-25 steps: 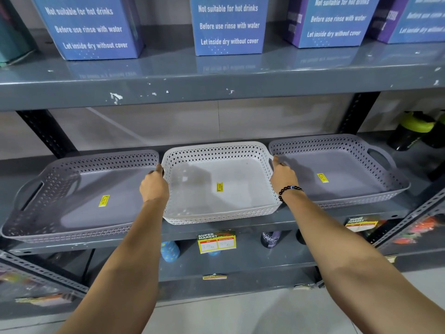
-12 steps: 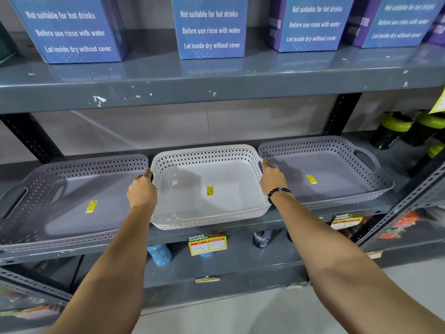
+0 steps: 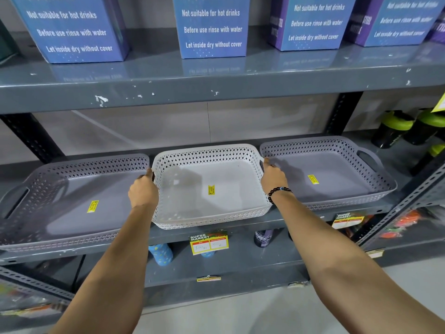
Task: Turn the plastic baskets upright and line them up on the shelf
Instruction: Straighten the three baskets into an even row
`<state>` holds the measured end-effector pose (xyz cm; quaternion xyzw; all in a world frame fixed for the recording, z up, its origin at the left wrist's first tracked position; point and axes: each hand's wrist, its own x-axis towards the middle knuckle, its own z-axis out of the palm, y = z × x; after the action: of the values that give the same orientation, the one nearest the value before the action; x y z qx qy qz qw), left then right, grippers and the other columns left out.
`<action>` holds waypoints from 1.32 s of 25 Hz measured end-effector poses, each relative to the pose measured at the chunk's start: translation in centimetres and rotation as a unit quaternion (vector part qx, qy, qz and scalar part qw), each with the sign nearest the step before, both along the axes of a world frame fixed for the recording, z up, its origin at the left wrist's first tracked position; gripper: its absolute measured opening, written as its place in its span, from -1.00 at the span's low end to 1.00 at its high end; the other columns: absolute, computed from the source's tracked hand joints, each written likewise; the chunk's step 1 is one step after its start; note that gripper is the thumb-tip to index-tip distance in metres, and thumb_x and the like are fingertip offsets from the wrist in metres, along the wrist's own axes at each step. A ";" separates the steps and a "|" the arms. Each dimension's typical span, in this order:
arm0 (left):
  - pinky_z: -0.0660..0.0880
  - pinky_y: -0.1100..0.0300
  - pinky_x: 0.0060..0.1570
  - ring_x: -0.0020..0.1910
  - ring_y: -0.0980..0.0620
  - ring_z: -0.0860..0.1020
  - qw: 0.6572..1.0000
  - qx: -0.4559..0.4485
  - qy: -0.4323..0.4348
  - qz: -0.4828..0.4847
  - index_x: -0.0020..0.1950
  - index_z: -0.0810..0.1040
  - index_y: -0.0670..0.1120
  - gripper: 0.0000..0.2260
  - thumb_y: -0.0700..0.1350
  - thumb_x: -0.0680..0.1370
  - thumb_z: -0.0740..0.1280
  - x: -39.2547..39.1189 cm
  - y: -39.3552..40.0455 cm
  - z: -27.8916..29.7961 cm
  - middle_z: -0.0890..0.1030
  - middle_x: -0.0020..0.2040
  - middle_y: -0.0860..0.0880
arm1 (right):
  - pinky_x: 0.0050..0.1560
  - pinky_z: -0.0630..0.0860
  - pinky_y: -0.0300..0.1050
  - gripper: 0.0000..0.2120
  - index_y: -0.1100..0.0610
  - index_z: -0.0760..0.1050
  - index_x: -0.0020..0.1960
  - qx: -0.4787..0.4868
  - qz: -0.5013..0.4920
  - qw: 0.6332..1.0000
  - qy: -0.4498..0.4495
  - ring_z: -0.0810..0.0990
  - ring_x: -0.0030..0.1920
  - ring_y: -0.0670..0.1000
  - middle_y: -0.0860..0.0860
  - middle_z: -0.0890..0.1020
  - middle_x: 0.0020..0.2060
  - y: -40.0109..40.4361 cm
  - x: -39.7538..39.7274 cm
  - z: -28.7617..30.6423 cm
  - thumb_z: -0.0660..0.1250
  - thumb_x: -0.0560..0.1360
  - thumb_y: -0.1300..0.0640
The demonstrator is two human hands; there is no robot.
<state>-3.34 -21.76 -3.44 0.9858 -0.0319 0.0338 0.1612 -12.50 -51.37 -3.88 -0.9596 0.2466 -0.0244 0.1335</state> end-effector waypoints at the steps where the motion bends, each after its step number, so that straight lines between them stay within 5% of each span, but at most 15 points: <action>1: 0.52 -0.05 -0.11 0.00 -0.29 0.58 1.000 0.000 0.000 -0.001 0.47 0.27 -0.16 -0.50 -0.42 0.53 0.09 0.1 0.0 0.0 0.60 0.06 -0.32 | 0.00 0.55 0.03 -0.40 0.25 -0.01 0.53 -0.004 0.000 1.000 0.002 0.61 0.06 0.21 0.28 0.60 0.08 0.0 0.0 -0.1 0.05 0.53 0.42; 33: 0.52 -0.04 -0.11 -0.01 -0.28 0.58 1.000 0.007 -0.001 -0.003 0.45 0.29 -0.16 -0.51 -0.40 0.52 0.10 0.3 0.2 -0.4 0.61 0.03 -0.29 | -0.05 0.54 0.04 -0.41 0.21 0.02 0.53 0.007 -0.006 1.000 -0.012 0.59 0.05 0.26 0.32 0.57 0.08 -0.4 0.4 -0.7 0.06 0.53 0.40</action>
<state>-3.04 -21.59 -3.85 0.9868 -0.0352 0.0345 0.1543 -12.12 -51.78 -4.59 -0.9567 0.2512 -0.0349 0.1430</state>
